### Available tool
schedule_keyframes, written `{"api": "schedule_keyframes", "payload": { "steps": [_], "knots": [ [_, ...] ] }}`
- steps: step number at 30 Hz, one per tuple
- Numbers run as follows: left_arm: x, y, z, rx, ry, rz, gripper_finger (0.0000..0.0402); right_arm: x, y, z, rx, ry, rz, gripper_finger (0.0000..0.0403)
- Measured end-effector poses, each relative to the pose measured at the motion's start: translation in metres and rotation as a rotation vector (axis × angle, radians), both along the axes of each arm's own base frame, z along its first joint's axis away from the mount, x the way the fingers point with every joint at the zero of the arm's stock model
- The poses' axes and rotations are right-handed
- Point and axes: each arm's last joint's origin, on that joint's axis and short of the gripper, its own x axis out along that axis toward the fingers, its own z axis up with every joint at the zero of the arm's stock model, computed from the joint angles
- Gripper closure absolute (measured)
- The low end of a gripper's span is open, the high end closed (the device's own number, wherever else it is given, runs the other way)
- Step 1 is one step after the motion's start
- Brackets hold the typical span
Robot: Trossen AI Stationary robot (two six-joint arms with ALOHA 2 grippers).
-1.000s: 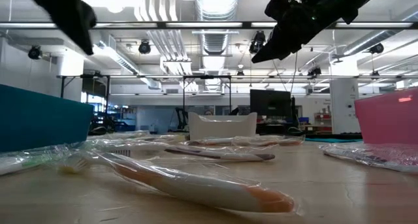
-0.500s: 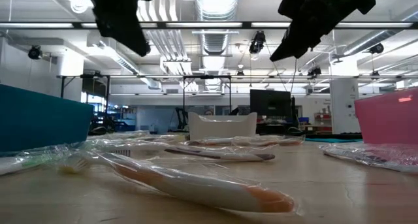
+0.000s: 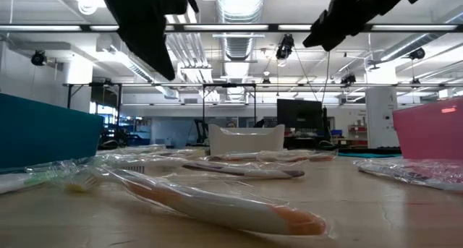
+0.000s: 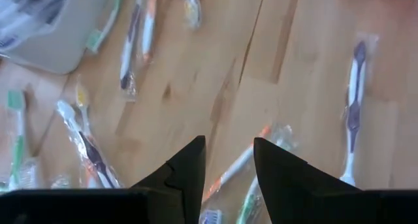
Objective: Pick & Place Toothbrushes
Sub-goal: Put the green toothbrush into the pink bin
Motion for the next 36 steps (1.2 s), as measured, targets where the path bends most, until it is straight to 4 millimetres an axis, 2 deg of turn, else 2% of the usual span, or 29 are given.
{"api": "schedule_keyframes", "payload": {
  "steps": [5, 14, 20, 36],
  "knots": [
    [0.007, -0.003, -0.014, 0.003, 0.079, -0.092, 0.0268, 0.0, 0.011, 0.002, -0.04, -0.022, 0.075, 0.0394],
    [0.013, -0.007, -0.033, -0.051, 0.19, -0.185, 0.0268, 0.0, 0.01, 0.004, -0.088, -0.039, 0.073, 0.0394],
    [0.027, -0.009, -0.043, -0.025, 0.244, -0.227, 0.0268, 0.0, 0.01, 0.004, -0.091, -0.039, 0.072, 0.0394],
    [0.052, -0.013, -0.081, -0.09, 0.498, -0.205, 0.0268, 0.0, 0.01, 0.004, -0.089, -0.038, 0.07, 0.0394]
  ]
}}
